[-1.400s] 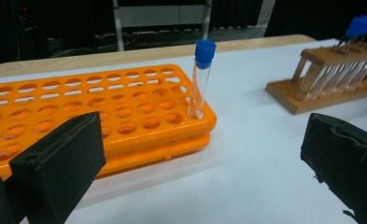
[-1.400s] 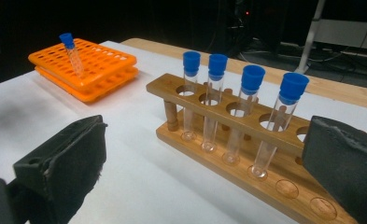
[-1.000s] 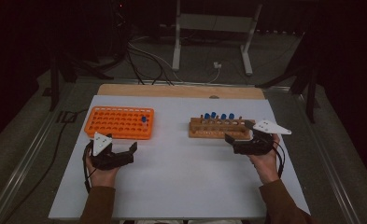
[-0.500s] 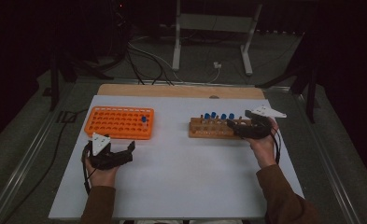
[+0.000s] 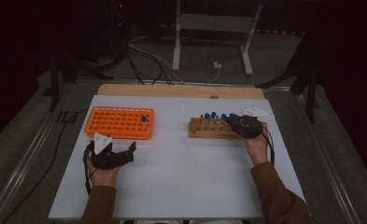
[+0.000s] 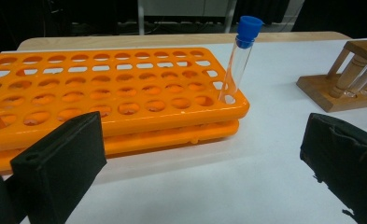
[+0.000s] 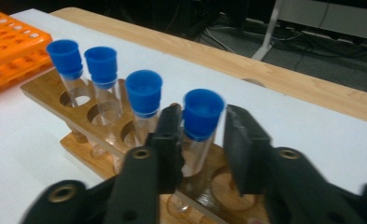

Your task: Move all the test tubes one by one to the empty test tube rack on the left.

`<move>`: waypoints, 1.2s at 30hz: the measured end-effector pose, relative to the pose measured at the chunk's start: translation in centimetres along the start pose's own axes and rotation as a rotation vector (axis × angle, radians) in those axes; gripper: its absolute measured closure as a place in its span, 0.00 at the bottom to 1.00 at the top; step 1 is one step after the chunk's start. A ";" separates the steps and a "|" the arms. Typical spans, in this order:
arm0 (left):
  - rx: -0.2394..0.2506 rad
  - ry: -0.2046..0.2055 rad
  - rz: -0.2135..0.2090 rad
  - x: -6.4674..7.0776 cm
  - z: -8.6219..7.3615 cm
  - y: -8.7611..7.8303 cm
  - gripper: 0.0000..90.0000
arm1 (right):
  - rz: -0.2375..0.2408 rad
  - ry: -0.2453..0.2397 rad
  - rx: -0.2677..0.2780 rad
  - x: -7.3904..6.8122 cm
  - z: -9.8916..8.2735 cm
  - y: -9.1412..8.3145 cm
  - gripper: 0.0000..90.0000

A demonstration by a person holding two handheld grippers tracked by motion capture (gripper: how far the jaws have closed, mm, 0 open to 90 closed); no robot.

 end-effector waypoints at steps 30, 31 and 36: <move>-0.022 0.026 -0.017 0.5 -0.2 0.5 0.01 | -0.018 0.071 0.007 -0.4 0.7 -0.6 0.85; -0.023 0.027 -0.018 0.6 -0.2 0.5 0.01 | -0.016 0.071 0.009 -0.4 0.8 -0.7 0.85; -0.027 0.030 -0.016 0.6 -0.2 0.6 0.01 | -0.016 0.077 0.019 -0.4 1.4 -1.3 0.85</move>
Point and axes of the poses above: each handheld gripper's, and its own axes: y roughly forward along the jaws, z roughly out of its top, x roughly to its right, the point moved 1 cm from there along y, roughly forward along the jaws, and after that the axes turned 1 degree about -x, right-handed, at the moved point
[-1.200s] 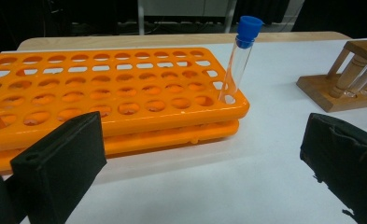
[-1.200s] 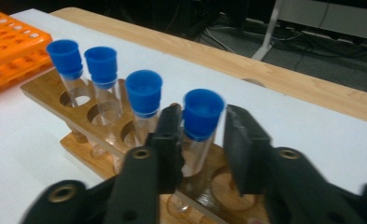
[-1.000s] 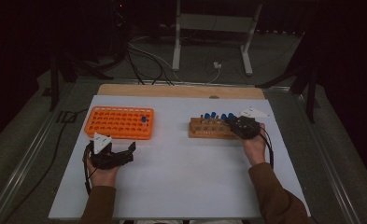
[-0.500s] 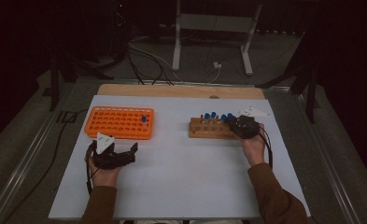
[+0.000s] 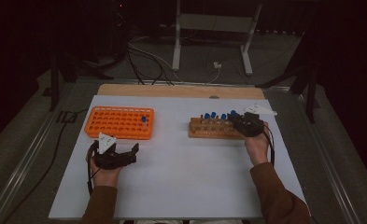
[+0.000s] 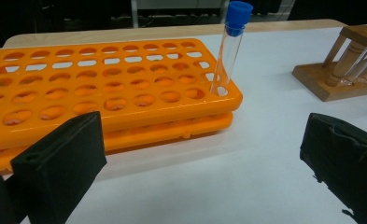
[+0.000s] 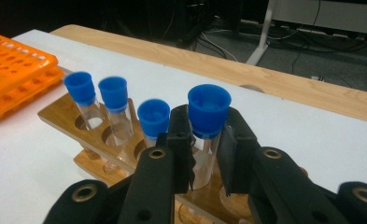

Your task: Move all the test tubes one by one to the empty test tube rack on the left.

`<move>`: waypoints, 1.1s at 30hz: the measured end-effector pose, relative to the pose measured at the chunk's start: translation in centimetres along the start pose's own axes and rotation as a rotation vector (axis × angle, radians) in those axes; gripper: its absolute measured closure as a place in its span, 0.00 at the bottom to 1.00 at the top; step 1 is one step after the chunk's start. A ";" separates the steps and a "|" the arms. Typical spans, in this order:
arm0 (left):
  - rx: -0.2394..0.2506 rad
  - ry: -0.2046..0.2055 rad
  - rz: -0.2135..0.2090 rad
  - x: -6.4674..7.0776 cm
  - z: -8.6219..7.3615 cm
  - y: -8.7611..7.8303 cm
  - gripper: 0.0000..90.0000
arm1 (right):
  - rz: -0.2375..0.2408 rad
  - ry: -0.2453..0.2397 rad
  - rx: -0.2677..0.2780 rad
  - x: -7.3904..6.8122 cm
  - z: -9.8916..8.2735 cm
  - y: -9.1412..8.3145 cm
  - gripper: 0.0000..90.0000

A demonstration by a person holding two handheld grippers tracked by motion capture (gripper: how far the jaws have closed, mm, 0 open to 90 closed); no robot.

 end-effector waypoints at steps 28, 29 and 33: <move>0.003 -0.002 -0.004 0.1 0.0 0.1 0.01 | 0.021 -0.008 0.064 0.0 4.0 -3.5 0.85; 0.003 -0.002 -0.005 0.1 0.0 0.1 0.01 | 0.022 -0.007 0.066 0.0 4.0 -3.6 0.85; 0.010 -0.005 -0.010 0.2 0.2 0.0 0.01 | 0.039 -0.002 0.072 -0.2 3.9 -3.9 0.85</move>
Point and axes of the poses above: each handheld gripper's, and its own axes: y roughly forward along the jaws, z roughly out of its top, x roughly to its right, the point moved 1 cm from there along y, roughly forward along the jaws, and after that the axes turned 1 degree about -x, right-handed, at the moved point
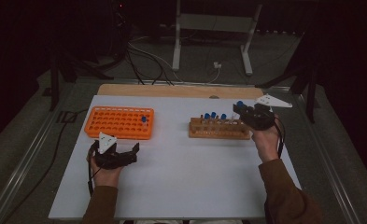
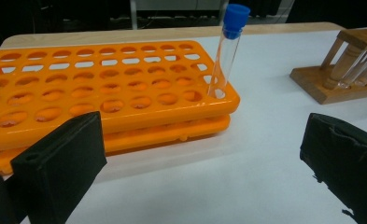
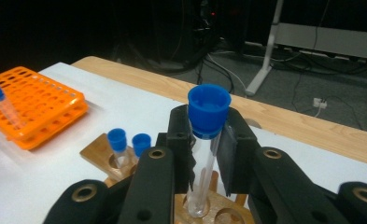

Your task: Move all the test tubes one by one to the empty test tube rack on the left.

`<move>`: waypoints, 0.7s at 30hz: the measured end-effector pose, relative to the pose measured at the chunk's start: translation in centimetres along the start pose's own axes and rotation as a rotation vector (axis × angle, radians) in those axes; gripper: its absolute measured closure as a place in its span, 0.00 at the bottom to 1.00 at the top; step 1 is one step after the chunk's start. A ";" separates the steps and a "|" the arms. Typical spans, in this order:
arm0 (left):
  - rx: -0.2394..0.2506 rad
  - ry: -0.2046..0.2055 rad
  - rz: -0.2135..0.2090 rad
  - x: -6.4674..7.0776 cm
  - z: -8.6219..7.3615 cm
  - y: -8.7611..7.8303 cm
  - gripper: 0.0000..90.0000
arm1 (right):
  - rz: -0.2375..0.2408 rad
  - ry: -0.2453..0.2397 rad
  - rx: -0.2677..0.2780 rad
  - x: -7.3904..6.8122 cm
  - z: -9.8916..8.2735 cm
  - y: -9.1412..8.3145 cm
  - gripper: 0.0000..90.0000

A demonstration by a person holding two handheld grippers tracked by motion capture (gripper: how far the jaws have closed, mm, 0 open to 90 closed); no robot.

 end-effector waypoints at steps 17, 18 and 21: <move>0.016 0.041 -0.045 1.4 1.4 0.1 0.01 | 0.107 0.003 -0.003 -2.5 -1.3 -0.8 0.85; 0.018 0.046 -0.056 1.7 1.6 0.1 0.01 | 0.118 0.007 -0.005 -2.7 -1.4 -0.7 0.85; 0.024 0.069 -0.086 2.6 2.4 0.1 0.02 | 0.138 -0.004 -0.016 -3.6 -1.7 -0.4 0.85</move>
Point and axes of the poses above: each handheld gripper's, and its own axes: y roughly forward along the jaws, z roughly out of its top, x roughly to its right, the point moved 1 cm from there along y, roughly forward along the jaws, and after that the axes turned 1 degree about -x, right-handed, at the moved point
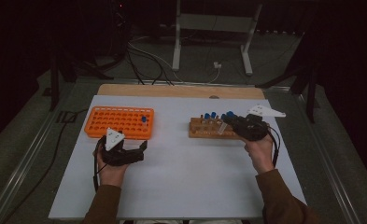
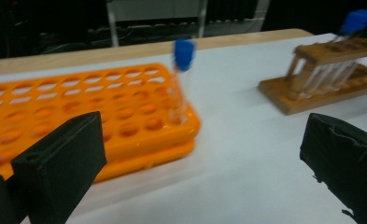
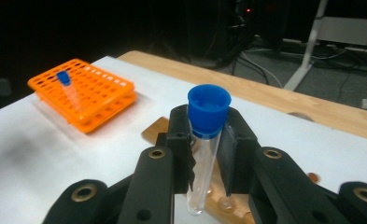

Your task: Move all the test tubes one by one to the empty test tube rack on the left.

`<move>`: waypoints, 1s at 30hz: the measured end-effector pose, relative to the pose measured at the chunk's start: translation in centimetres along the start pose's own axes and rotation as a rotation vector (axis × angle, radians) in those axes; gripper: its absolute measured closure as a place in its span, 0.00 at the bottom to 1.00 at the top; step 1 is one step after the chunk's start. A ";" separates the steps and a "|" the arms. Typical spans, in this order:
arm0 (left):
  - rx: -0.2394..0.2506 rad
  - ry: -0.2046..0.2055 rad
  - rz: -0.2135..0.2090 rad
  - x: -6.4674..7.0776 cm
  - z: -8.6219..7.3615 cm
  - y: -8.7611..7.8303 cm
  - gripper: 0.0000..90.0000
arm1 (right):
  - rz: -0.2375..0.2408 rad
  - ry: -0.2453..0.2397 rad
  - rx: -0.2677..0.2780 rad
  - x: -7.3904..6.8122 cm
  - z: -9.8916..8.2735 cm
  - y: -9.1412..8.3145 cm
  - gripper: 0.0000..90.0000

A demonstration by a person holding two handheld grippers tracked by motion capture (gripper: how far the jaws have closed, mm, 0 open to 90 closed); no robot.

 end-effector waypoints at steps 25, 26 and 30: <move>0.012 0.068 -0.234 7.1 2.8 3.6 0.08 | 0.180 -0.060 -0.065 -6.8 -0.1 4.7 0.85; 0.010 0.071 -0.237 7.3 2.8 3.8 0.09 | 0.185 -0.061 -0.068 -7.0 -0.1 4.9 0.85; 0.002 0.098 -0.270 8.1 2.9 4.3 0.17 | 0.200 -0.063 -0.072 -7.8 -0.1 5.4 0.85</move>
Point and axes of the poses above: each handheld gripper's, and its own axes: y roughly forward along the jaws, z roughly out of its top, x roughly to its right, the point moved 1 cm from there along y, roughly forward along the jaws, and after that the axes turned 1 degree about -x, right-handed, at the moved point
